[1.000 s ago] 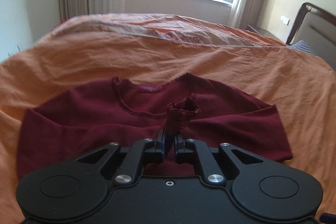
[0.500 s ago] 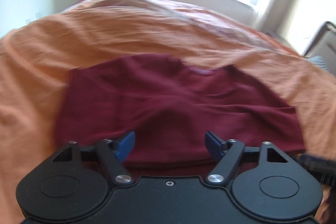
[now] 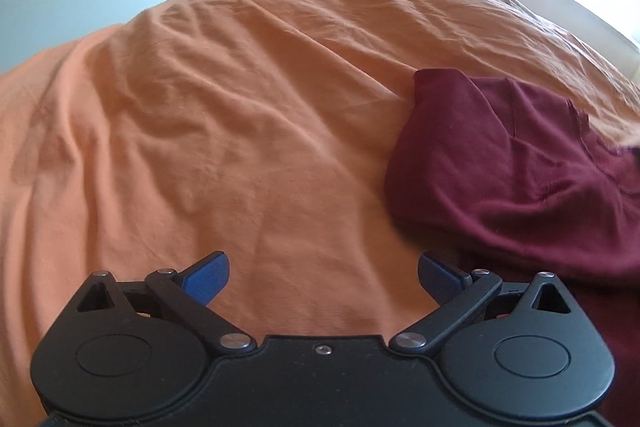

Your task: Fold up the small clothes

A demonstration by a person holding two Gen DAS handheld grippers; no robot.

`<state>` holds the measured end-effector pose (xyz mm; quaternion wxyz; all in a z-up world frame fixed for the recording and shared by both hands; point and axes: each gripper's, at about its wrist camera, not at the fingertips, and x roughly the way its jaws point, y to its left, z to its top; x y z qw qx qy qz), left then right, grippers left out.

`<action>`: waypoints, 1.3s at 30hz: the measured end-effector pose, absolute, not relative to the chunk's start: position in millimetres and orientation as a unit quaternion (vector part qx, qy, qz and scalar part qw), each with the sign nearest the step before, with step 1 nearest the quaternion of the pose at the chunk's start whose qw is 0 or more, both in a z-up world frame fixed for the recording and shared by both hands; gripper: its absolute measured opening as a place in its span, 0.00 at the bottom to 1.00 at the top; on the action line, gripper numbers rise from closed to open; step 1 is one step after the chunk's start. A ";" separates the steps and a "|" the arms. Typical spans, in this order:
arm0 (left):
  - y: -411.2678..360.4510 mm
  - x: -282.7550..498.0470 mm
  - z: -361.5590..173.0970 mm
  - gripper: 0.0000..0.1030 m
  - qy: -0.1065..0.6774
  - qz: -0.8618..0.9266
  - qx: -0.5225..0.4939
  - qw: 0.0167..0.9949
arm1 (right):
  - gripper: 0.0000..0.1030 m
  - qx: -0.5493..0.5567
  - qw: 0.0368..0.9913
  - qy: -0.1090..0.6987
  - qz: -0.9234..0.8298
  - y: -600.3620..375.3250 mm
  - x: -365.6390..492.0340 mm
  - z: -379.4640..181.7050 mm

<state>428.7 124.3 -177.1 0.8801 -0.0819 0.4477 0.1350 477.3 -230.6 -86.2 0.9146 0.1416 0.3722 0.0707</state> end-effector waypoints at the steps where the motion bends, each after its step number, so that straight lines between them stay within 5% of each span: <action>1: 122.5 429.1 -178.8 0.98 0.446 0.129 -0.072 0.883 | 0.11 0.142 0.918 0.362 0.077 -228.1 478.6 -74.9; 15: 52.8 483.1 -192.3 0.94 0.398 0.089 0.039 0.912 | 0.11 0.087 0.952 0.260 0.137 -194.2 487.0 15.2; 29: 92.8 487.2 -199.1 0.93 0.397 0.163 0.078 0.900 | 0.11 0.131 0.913 0.384 0.029 -251.4 467.7 -117.4; 39: 88.4 436.7 -183.9 0.97 0.393 0.081 0.078 0.913 | 0.13 0.083 0.910 0.406 0.004 -243.9 456.7 -133.7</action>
